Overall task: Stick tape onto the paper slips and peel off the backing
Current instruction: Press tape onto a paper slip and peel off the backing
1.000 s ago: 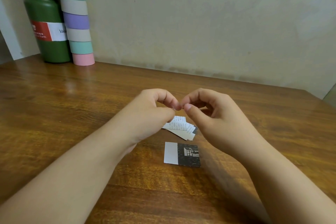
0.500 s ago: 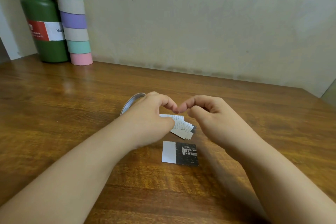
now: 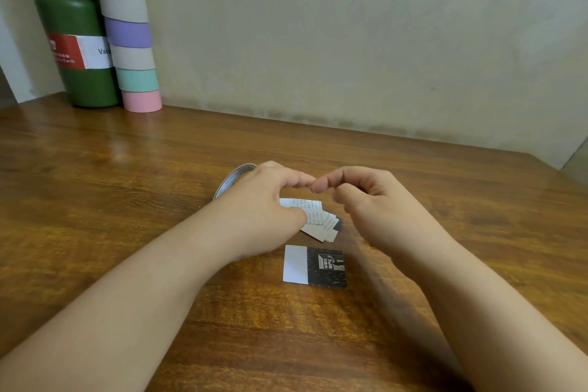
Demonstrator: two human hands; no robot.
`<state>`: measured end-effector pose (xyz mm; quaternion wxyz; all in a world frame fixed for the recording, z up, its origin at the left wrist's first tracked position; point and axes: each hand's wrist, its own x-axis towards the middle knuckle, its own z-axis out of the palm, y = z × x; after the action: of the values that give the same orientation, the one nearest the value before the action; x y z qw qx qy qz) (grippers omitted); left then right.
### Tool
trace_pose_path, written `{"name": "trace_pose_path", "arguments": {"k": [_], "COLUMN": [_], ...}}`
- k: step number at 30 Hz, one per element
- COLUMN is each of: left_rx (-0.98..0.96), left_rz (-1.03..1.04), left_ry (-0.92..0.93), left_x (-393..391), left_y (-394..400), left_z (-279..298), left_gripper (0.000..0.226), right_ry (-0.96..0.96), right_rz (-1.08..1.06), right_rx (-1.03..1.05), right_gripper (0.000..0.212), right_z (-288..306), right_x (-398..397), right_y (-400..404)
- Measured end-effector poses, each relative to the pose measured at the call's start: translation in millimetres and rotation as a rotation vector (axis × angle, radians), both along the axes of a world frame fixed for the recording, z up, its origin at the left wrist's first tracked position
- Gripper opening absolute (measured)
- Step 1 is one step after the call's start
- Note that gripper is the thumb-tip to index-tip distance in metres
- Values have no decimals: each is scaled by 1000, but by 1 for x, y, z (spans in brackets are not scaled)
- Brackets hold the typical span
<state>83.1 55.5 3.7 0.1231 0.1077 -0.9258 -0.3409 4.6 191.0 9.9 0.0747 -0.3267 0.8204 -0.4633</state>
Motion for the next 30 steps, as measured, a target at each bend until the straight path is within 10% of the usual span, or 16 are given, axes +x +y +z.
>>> {"name": "trace_pose_path", "arguments": {"k": [21, 30], "left_rx": [191, -176], "left_rz": [-20, 14], "left_ry": [128, -47], "left_x": [5, 16], "left_y": [6, -9], "left_z": [6, 0], "left_gripper": [74, 43], "right_ry": [-238, -839], "right_rz": [78, 93], "right_rx": [-211, -160], "right_gripper": [42, 42], "right_z": [0, 16], "right_x": [-8, -8], "right_y": [5, 25]}}
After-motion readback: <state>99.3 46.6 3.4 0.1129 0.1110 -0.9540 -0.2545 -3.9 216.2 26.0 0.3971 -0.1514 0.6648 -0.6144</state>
